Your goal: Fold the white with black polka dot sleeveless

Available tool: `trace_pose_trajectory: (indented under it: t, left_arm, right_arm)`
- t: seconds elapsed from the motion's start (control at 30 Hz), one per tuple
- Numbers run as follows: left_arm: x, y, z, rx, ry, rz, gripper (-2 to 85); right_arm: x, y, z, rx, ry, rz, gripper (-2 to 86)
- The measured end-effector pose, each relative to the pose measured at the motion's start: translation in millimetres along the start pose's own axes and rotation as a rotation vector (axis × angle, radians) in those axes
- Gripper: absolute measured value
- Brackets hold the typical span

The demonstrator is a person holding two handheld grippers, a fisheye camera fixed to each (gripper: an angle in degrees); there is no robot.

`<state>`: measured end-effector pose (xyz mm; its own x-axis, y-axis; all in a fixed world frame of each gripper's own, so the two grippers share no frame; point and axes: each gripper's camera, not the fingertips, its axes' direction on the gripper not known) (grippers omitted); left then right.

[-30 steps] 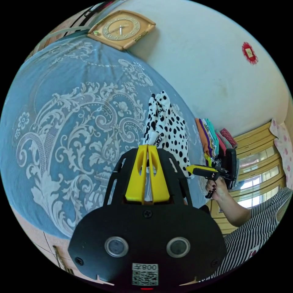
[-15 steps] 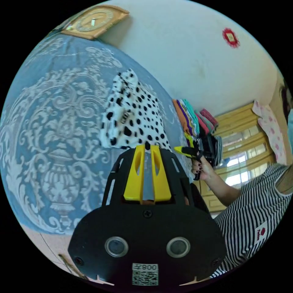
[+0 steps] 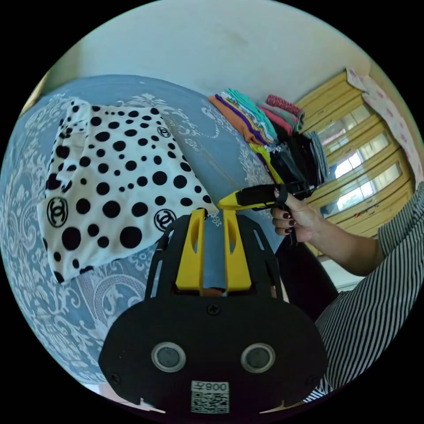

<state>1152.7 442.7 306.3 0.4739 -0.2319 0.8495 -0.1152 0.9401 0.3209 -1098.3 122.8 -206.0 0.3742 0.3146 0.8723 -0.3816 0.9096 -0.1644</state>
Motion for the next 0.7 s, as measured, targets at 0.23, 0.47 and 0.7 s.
trace_pose_trajectory:
  t: [0.23, 0.47, 0.7]
  left_arm:
    - [53, -30, 25, -0.11, -0.159, 0.115, 5.8]
    - [81, -36, 19, -0.114, -0.239, 0.149, 1.9]
    - [77, -21, 6, -0.08, -0.191, 0.104, 1.4]
  right_arm:
    - [19, 15, -3, -0.01, -0.083, 0.04, 6.9]
    - [26, 26, -4, -0.018, -0.11, 0.062, 6.8]
    - [23, 37, -9, -0.016, -0.093, 0.07, 6.8]
